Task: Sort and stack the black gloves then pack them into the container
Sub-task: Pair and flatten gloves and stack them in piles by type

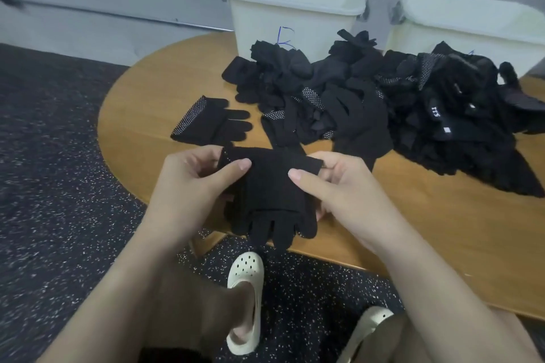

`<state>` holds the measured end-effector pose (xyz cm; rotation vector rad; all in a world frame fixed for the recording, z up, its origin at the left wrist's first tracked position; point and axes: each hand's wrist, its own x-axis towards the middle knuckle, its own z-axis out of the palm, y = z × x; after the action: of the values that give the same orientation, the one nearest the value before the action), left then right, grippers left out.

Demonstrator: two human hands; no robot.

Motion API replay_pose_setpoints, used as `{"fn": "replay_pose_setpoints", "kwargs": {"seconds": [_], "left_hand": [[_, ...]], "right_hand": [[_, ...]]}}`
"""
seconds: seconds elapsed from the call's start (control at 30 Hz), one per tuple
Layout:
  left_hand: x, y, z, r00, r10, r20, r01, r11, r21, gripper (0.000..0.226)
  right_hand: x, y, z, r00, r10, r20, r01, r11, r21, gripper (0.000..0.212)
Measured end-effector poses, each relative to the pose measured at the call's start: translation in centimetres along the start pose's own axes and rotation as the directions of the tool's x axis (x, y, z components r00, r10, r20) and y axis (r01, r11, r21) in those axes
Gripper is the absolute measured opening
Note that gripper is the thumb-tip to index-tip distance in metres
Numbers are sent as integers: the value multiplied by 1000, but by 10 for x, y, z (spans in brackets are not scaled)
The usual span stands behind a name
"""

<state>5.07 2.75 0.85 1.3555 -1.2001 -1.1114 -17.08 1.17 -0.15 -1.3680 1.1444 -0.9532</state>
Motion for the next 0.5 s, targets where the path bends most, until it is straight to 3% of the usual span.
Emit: {"fn": "replay_pose_setpoints", "kwargs": {"seconds": [0.23,0.5], "left_hand": [[18,-12,-17,991,1,-132,6,999,54,31],[25,-18,-21,987,-76,-139,85,995,59,12]], "right_hand": [[20,6,19,996,-61,-61,54,993,-109,3],[44,11,23,986,-134,-95,99,947,-306,10]]}}
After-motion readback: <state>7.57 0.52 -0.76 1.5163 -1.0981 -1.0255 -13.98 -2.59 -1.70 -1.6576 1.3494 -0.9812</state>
